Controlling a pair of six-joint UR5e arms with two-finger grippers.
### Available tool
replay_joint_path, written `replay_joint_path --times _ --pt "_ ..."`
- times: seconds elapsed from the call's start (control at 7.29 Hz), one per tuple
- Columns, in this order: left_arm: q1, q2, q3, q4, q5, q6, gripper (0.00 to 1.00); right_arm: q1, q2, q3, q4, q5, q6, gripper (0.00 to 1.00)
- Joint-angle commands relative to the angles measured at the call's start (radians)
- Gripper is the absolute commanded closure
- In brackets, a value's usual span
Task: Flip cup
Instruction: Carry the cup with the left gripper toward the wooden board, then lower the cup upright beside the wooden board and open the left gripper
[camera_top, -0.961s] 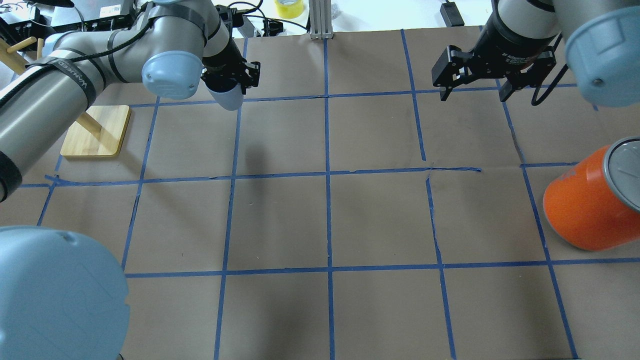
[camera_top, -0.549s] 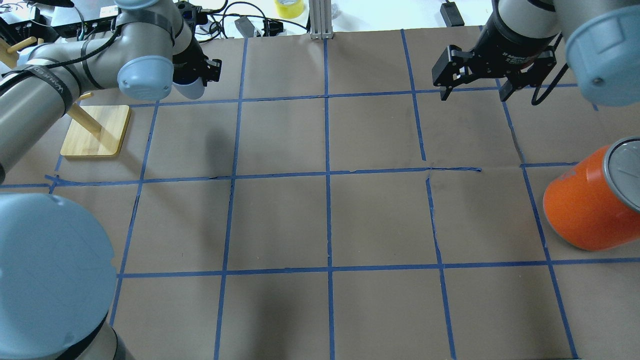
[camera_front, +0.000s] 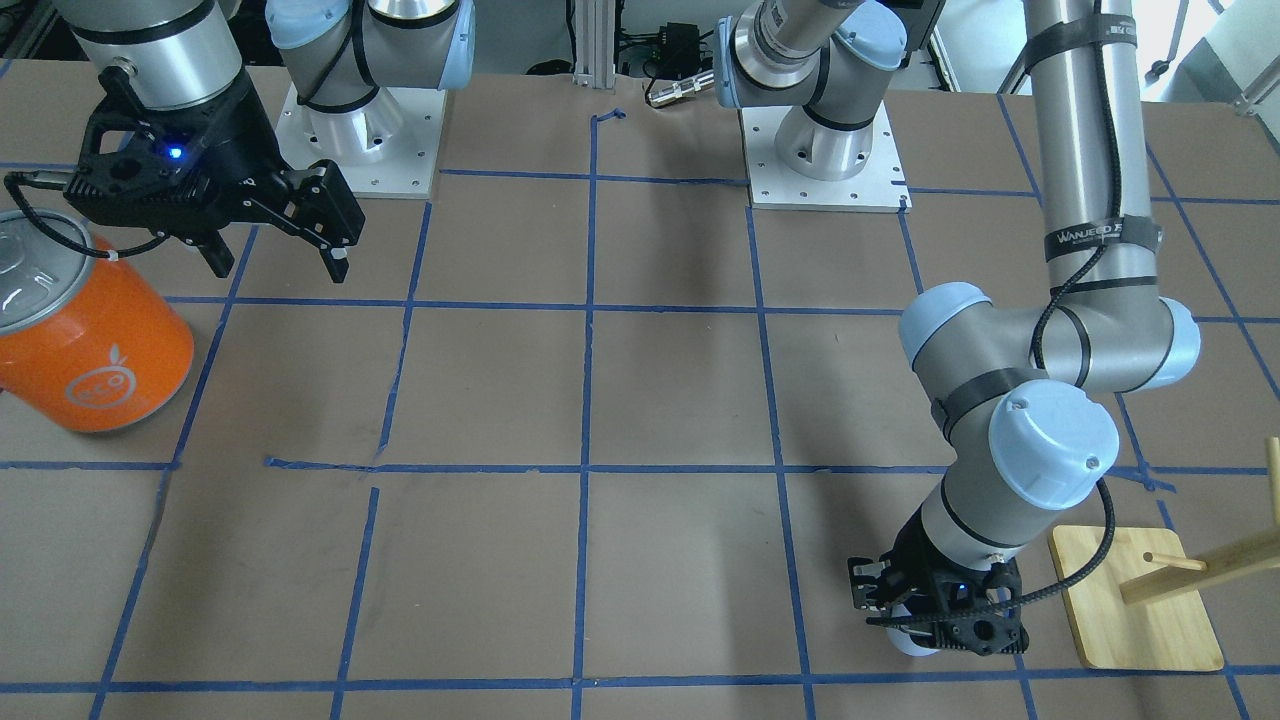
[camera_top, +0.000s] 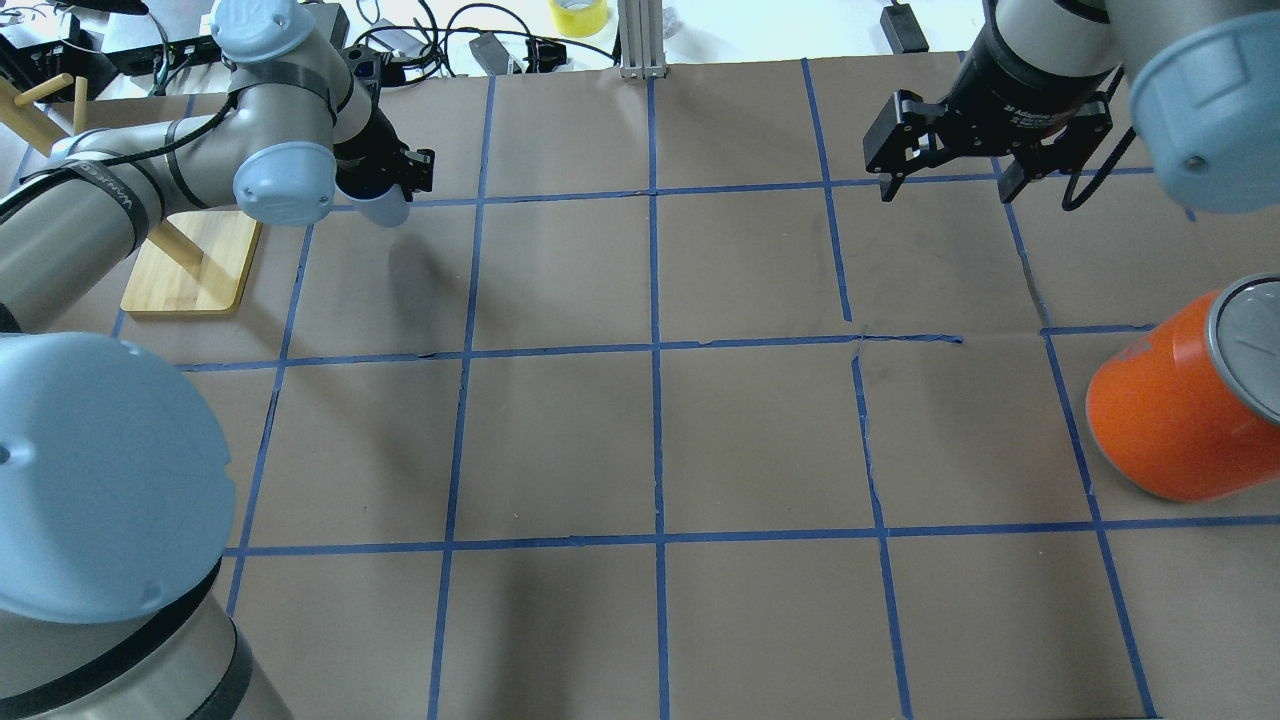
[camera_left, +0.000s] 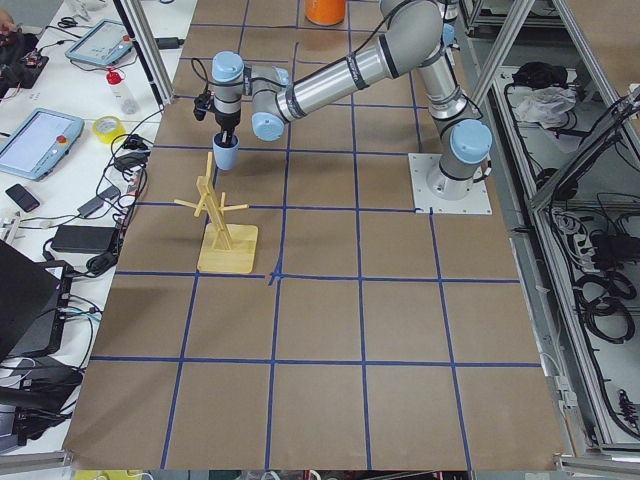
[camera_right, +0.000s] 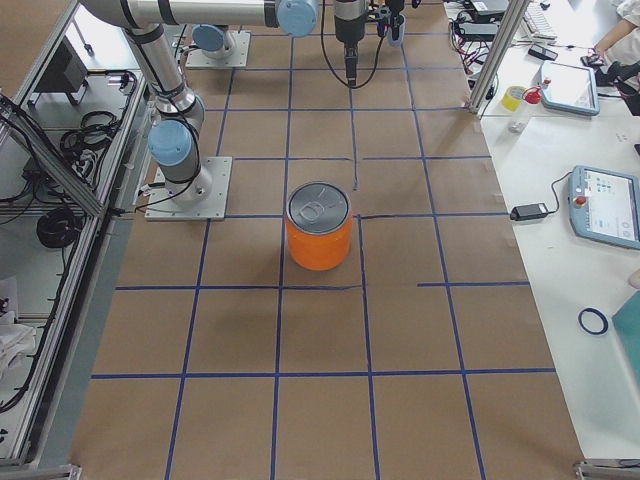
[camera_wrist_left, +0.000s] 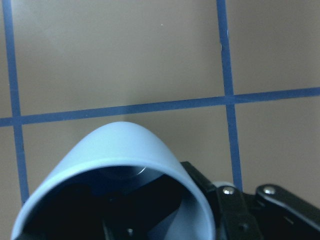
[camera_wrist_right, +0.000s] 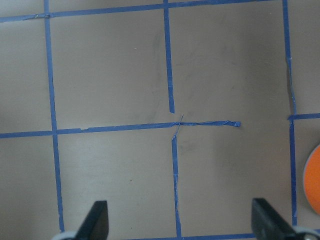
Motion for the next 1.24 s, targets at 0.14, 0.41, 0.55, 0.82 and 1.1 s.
replay_joint_path --times 0.14,0.41,0.55,0.82,1.1 --pt "0.031 -0.012 0.004 -0.085 -0.047 -0.006 1.0 0.0 0.0 0.0 0.0 -0.001 0.0 0.0" --pt "0.034 -0.009 0.002 -0.14 -0.045 -0.008 0.87 -0.002 0.0 0.0 0.0 -0.001 0.0 0.0" --pt "0.034 -0.01 0.0 -0.14 -0.044 -0.008 0.75 -0.002 0.0 0.0 0.0 0.001 0.0 0.0" --pt "0.034 0.002 0.003 -0.169 -0.036 -0.011 0.0 0.0 0.0 0.0 0.0 0.001 0.0 0.0" --pt "0.028 0.08 0.027 -0.292 -0.033 -0.049 0.0 0.0 0.0 0.0 0.0 0.001 0.0 0.0"
